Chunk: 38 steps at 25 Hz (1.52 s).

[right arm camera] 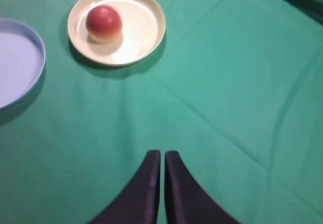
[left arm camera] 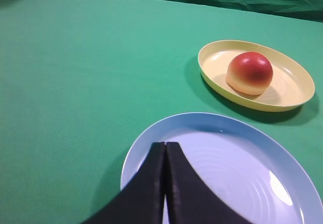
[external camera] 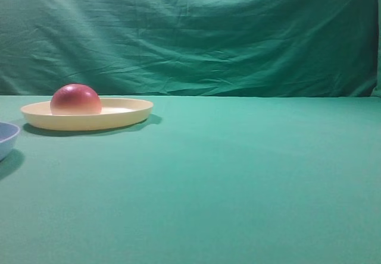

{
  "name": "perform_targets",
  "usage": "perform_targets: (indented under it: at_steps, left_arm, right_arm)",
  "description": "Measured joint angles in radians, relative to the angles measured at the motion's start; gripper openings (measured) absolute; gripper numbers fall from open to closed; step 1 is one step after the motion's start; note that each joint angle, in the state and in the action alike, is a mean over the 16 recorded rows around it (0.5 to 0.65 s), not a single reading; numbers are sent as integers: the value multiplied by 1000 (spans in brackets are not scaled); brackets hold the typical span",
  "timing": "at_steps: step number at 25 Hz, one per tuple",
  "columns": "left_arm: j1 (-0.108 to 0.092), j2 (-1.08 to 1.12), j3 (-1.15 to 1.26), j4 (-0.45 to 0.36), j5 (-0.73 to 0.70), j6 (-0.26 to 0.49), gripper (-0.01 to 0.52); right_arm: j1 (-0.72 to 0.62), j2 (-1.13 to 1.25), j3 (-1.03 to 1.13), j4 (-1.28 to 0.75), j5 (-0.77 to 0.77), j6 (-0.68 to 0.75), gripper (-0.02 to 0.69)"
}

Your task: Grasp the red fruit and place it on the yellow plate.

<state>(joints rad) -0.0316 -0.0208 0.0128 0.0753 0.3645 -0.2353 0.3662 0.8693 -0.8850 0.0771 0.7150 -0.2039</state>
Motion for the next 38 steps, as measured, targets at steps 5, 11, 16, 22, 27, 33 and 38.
perform_targets:
  at_steps: [5,11,16,22,27,33,38]
  left_arm:
    - [0,0,0,0,0,0,0]
    - [0,0,0,0,0,0,0]
    - [0,0,0,0,0,0,0]
    - [0,0,0,0,0,0,0]
    - [0,0,0,0,0,0,0]
    - [0,0,0,0,0,0,0]
    - [0,0,0,0,0,0,0]
  right_arm:
    - [-114,-144,137,4,-63,0,0]
    - [-237,-335,292,-2,-119,-1,0]
    - [-321,-498,417,-6,-168,-2,0]
    - [-384,-681,571,-8,-228,-2,0]
    - [-405,-795,697,-6,-272,-2,0]
    - [-408,-866,823,-2,-311,-2,0]
    - [-408,-878,882,2,-323,-2,0]
